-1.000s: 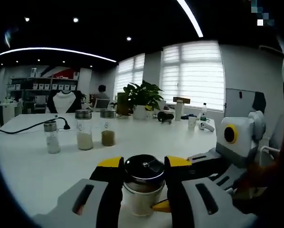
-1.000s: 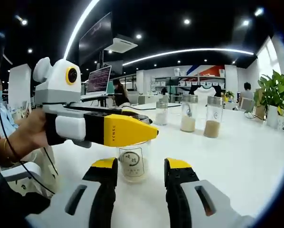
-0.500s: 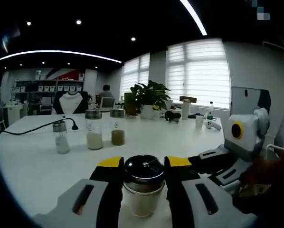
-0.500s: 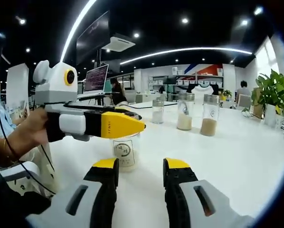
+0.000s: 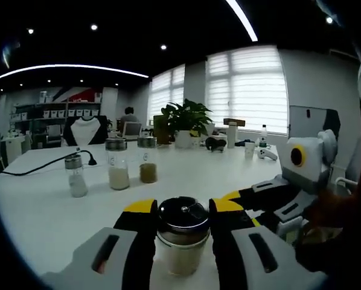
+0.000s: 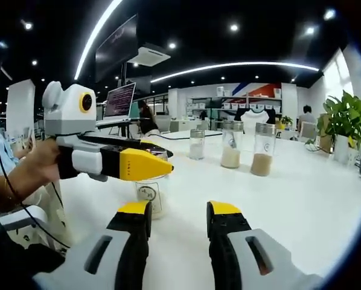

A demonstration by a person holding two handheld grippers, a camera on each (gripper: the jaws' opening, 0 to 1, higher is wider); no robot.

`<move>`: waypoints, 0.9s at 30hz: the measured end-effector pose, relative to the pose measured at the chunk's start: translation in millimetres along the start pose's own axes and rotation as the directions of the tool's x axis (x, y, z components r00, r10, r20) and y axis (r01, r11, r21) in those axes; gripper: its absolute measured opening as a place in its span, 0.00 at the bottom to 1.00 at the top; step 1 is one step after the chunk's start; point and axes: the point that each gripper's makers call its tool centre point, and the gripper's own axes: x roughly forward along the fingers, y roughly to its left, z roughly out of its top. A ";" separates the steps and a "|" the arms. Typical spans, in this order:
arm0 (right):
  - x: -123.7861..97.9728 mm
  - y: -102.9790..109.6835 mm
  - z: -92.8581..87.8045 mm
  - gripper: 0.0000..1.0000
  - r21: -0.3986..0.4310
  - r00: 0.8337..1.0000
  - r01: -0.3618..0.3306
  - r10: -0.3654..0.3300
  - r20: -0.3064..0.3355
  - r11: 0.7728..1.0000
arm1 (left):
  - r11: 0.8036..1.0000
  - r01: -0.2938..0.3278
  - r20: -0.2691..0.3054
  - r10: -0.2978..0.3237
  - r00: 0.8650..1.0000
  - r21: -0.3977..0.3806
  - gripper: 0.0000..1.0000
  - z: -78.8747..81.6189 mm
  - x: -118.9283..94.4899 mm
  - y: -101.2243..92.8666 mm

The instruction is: Rotate the seasoning bottle until the label or dispensing opening points toward the visible target arrow and the bottle remains upright within the marked orientation range

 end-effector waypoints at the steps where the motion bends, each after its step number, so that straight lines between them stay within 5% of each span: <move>1: 0.0 0.0 0.0 0.35 -0.002 1.000 -0.001 0.001 -0.001 1.000 | 1.000 0.003 -0.001 -0.003 1.000 -0.002 0.36 0.0 -0.1 0.7; 10: -2.1 -2.2 4.9 0.33 -0.006 1.000 0.012 -0.012 0.015 1.000 | 0.998 -0.025 -0.029 0.027 0.999 0.061 0.41 -1.0 -3.1 9.5; 27: -6.7 -5.1 6.7 0.32 0.002 0.999 0.034 -0.034 0.030 0.999 | 0.993 -0.111 -0.036 0.112 0.993 0.025 0.41 -3.9 -20.7 30.0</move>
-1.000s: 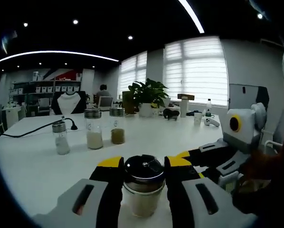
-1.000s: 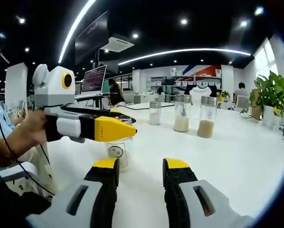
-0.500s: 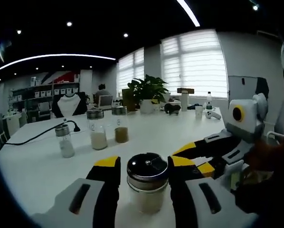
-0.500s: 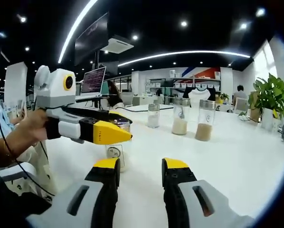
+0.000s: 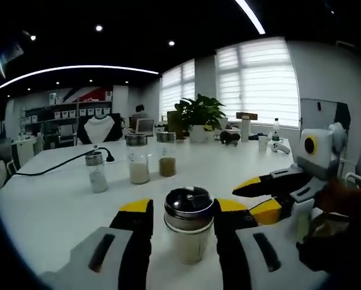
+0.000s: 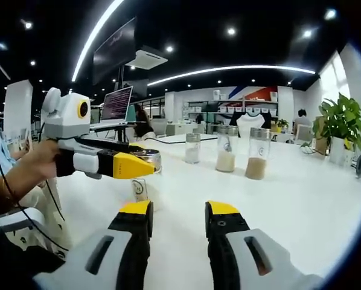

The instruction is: Rotate the seasoning bottle until the label or dispensing opening points toward the visible target arrow and the bottle remains upright within the marked orientation range

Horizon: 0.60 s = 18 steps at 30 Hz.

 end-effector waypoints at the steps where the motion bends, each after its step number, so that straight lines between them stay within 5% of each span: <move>1: -0.4 -0.6 0.3 0.32 0.003 1.000 0.002 -0.002 0.002 1.000 | 1.000 -0.004 0.001 0.004 1.000 -0.003 0.40 0.1 -0.2 0.6; 4: -1.4 -2.2 0.5 0.32 0.001 1.000 0.010 -0.010 0.002 1.000 | 1.000 0.000 0.005 0.000 1.000 -0.005 0.33 0.4 0.1 -1.3; 18: -4.8 -6.5 0.4 0.31 0.009 1.000 0.030 -0.030 0.006 1.000 | 0.998 -0.061 -0.002 0.061 0.998 -0.001 0.33 -5.4 2.8 19.5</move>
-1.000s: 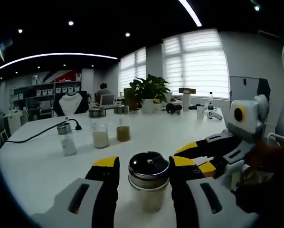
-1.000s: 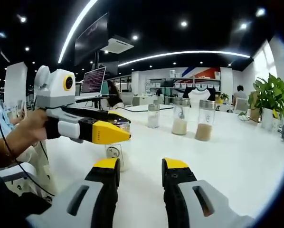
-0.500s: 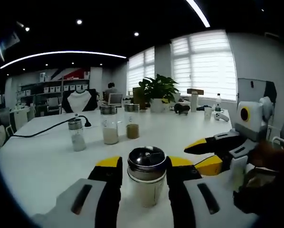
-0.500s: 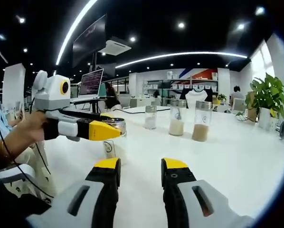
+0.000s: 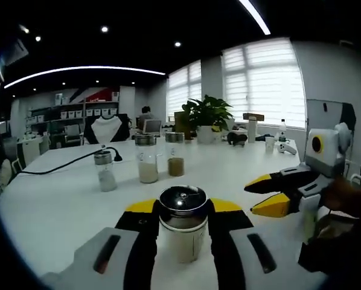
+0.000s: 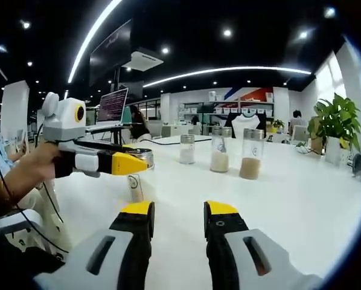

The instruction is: Rotate the seasoning bottle until the label or dispensing opening points toward the visible target arrow and the bottle remains upright within the marked orientation range

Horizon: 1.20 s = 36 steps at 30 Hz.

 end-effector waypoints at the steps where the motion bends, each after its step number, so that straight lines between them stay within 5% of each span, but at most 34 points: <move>1: 0.2 -0.1 0.0 0.31 0.000 1.000 0.001 -0.001 0.000 1.000 | 1.000 -0.011 -0.003 0.011 1.000 0.002 0.34 -0.7 -0.1 4.5; 24: 0.9 -3.0 5.0 0.28 -0.005 1.000 0.011 -0.011 0.014 1.000 | 0.989 -0.148 0.014 0.149 0.989 -0.016 0.32 2.1 -26.3 65.4; 32: 1.1 -5.8 4.9 0.27 0.002 1.000 0.019 -0.020 0.014 1.000 | 0.981 -0.185 0.072 0.189 0.979 -0.055 0.32 7.8 -31.6 82.7; 36: 2.0 -8.0 4.3 0.27 0.002 1.000 0.022 -0.022 0.011 1.000 | 0.979 -0.204 0.050 0.204 0.978 -0.003 0.32 9.6 -32.9 90.0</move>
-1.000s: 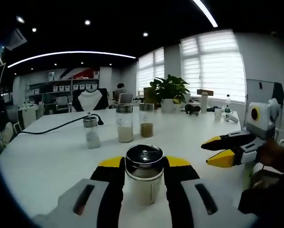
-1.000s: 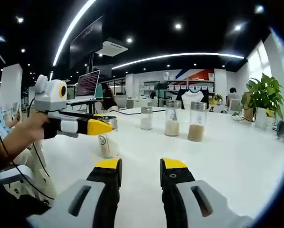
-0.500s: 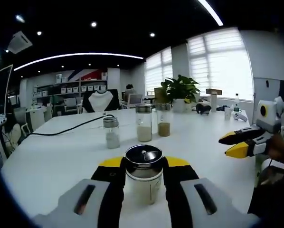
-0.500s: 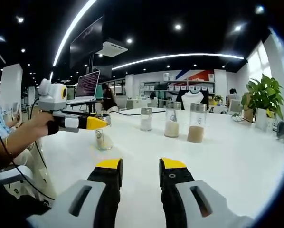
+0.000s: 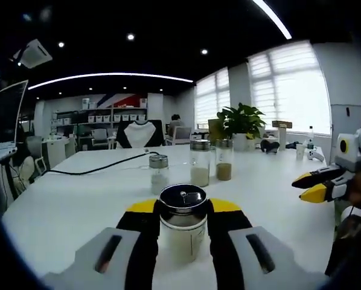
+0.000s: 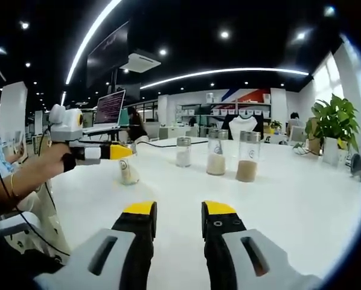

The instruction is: Rotate the seasoning bottle until the label or dispensing opening points toward the visible target arrow and the bottle remains upright within the marked orientation range

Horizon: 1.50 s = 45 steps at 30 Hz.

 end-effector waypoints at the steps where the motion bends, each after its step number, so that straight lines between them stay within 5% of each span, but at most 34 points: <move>1: 0.4 -0.7 0.4 0.27 0.001 1.000 0.002 -0.002 0.002 1.000 | 1.000 0.000 -0.002 0.000 1.000 0.007 0.32 0.4 -0.1 1.4; 18: -1.0 -2.3 -0.4 0.27 0.006 1.000 0.010 -0.010 -0.002 1.000 | 1.000 -0.023 -0.007 0.023 1.000 0.007 0.32 2.3 -6.0 39.5; 28: -4.1 -3.6 0.0 0.27 -0.007 1.000 0.020 -0.020 -0.009 1.000 | 1.000 -0.021 -0.051 0.021 0.998 -0.001 0.32 -11.7 -2.5 40.6; 45: -1.7 3.0 -9.0 0.27 0.025 0.999 -0.014 0.015 -0.031 1.000 | 1.000 0.025 -0.084 -0.025 0.996 -0.005 0.32 -12.9 -6.6 42.5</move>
